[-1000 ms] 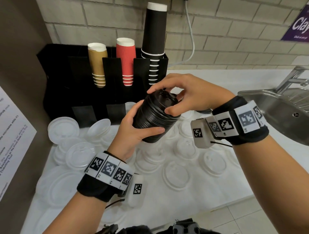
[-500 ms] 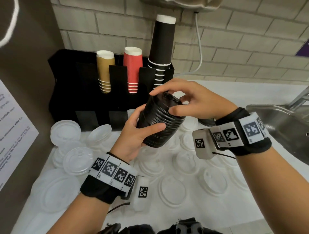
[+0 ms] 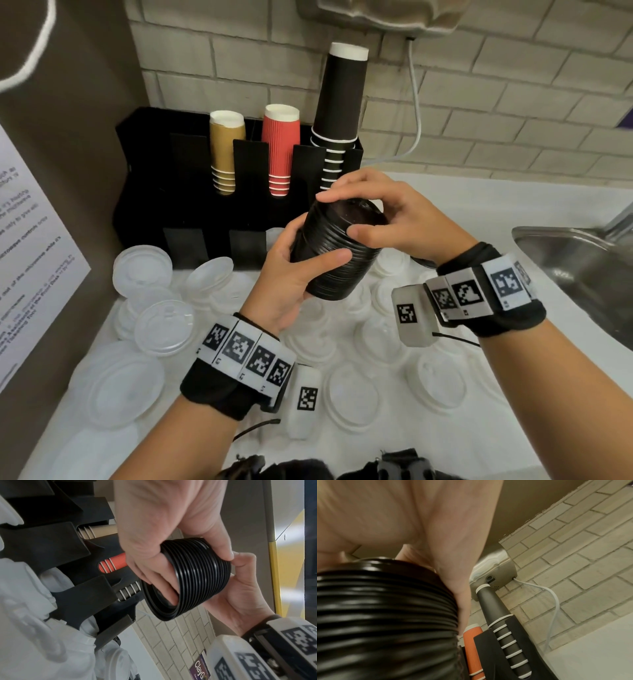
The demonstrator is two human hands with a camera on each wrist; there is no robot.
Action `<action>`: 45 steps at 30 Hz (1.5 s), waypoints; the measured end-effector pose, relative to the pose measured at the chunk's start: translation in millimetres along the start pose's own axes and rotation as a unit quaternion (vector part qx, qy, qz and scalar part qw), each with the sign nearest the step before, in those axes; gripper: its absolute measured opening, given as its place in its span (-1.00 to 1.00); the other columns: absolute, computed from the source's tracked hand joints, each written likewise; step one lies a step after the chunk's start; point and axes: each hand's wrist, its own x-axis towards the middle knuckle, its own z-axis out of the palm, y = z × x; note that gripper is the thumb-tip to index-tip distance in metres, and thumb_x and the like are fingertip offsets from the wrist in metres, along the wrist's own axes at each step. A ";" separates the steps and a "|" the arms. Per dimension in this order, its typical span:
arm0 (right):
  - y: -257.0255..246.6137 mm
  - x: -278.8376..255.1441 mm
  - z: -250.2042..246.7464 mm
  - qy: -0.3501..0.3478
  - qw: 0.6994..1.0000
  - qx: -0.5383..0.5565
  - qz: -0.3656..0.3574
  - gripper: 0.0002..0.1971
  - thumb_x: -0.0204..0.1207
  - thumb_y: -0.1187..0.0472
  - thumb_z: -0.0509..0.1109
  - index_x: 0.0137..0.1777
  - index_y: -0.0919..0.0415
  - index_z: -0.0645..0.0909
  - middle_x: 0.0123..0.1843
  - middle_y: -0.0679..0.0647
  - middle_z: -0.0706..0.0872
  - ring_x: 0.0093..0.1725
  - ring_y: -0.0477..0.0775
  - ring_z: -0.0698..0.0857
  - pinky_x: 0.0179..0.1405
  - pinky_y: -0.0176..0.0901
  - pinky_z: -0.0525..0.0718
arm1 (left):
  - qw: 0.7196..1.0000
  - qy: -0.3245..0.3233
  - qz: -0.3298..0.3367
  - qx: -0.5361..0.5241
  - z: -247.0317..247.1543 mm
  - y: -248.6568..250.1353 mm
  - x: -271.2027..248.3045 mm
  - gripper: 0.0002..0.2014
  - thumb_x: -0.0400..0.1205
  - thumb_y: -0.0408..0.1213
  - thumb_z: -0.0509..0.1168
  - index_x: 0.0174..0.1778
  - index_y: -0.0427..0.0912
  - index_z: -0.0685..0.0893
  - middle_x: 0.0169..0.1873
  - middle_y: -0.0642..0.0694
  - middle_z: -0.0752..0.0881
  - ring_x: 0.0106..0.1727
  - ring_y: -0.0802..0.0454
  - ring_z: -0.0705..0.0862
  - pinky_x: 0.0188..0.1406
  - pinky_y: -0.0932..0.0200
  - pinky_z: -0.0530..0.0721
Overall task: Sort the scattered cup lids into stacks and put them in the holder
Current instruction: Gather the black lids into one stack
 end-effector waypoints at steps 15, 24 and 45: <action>0.8 4.8 -32.2 -0.049 0.998 -0.006 -0.042 -0.53 0.54 0.12 0.37 0.46 -0.03 0.48 0.45 0.01 0.51 0.50 -0.06 0.45 0.49 -0.12 0.42 | 1.000 -0.002 0.009 -0.022 11.8 -6.4 6.2 -0.20 0.32 -0.47 0.56 0.48 0.03 0.47 0.22 -0.05 0.73 0.26 -0.02 0.72 -0.04 0.07 0.77; 133.3 -7.9 -108.9 0.006 0.892 -0.176 0.417 -0.78 0.65 0.06 0.27 0.18 0.09 0.64 0.34 0.09 0.62 0.34 0.14 0.55 0.27 0.03 0.57 | 0.998 0.017 0.048 -0.036 3.6 -0.9 17.6 -0.30 0.31 -0.49 0.48 0.39 -0.03 0.51 0.13 -0.03 0.78 0.19 -0.01 0.76 -0.04 0.11 0.77; 227.0 -27.5 -110.0 -0.083 0.805 -0.341 0.479 -0.28 0.12 -0.31 0.45 0.23 -0.01 0.38 0.15 0.04 0.61 -0.02 0.09 0.60 -0.15 -0.10 0.57 | 0.996 0.033 0.074 0.023 -2.6 8.0 32.1 -0.34 0.31 -0.42 0.51 0.34 -0.02 0.54 0.07 0.05 0.81 0.17 0.05 0.78 -0.05 0.17 0.76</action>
